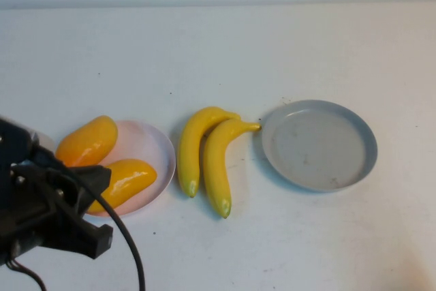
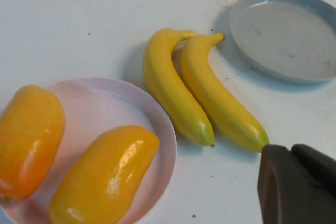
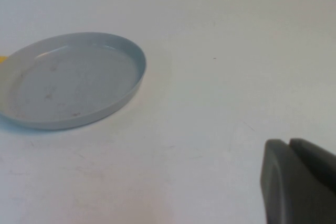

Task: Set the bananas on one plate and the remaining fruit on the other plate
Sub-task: Put another type of fruit in the right plate

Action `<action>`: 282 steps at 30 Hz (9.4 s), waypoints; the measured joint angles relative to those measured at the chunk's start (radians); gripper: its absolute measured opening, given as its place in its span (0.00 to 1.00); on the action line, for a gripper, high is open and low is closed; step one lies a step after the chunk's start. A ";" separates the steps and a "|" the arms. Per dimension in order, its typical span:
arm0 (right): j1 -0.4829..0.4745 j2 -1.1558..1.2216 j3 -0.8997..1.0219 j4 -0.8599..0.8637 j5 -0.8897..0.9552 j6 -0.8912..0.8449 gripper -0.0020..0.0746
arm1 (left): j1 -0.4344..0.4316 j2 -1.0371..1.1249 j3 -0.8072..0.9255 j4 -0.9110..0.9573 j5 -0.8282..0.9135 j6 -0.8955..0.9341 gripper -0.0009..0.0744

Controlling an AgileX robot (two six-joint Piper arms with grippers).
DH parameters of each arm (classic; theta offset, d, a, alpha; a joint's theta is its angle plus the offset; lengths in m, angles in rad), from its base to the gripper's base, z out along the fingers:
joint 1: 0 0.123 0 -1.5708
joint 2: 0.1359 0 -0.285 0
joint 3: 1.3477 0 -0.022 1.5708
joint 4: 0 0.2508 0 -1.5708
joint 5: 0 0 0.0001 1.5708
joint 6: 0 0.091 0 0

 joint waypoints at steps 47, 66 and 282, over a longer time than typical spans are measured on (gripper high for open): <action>0.000 0.000 0.000 0.000 0.000 0.000 0.00 | 0.347 -0.729 0.628 -0.137 -0.516 0.222 0.01; 0.000 0.000 0.000 0.000 0.000 0.000 0.00 | 0.502 -0.798 0.630 -0.087 -0.052 0.233 0.01; 0.581 2.140 -2.021 0.210 0.849 0.161 0.55 | 0.502 -0.798 0.630 -0.086 -0.044 0.233 0.01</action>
